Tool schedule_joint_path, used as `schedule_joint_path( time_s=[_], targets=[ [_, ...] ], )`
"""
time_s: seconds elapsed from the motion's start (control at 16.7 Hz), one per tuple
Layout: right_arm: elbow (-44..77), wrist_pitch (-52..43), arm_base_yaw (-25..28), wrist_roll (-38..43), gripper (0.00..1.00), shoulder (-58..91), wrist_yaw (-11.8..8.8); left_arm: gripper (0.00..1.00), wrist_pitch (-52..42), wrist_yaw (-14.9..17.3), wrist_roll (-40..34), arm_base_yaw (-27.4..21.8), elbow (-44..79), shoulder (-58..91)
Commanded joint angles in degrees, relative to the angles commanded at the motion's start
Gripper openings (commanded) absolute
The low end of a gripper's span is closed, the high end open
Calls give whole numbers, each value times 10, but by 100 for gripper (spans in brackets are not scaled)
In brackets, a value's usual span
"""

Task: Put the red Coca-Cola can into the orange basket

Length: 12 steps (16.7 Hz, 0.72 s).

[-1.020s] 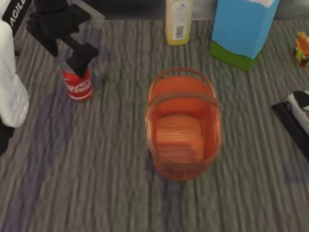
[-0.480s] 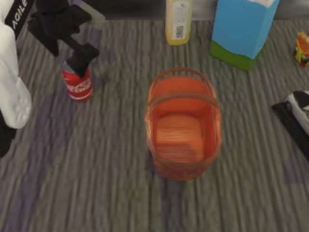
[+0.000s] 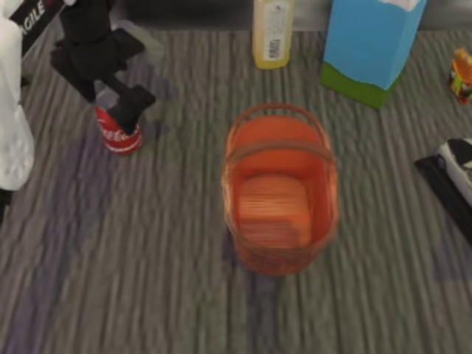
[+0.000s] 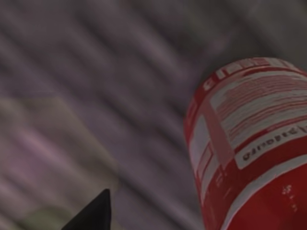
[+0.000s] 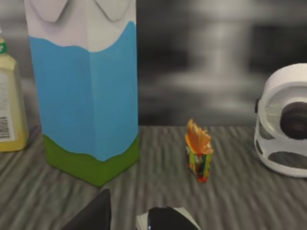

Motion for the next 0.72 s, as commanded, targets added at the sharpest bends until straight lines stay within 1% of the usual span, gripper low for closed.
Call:
schedule_joint_path(
  time_s=[0.18,0.48,0.72],
  targets=[
    [0,0,0,0,100,0,0,100,49,0,0,0,-66,-19],
    [0,0,0,0,100,0,0,100,60,0,0,0,-80,-23],
    [0,0,0,0,100,0,0,70,60,0,0,0,-80,-23]
  ],
)
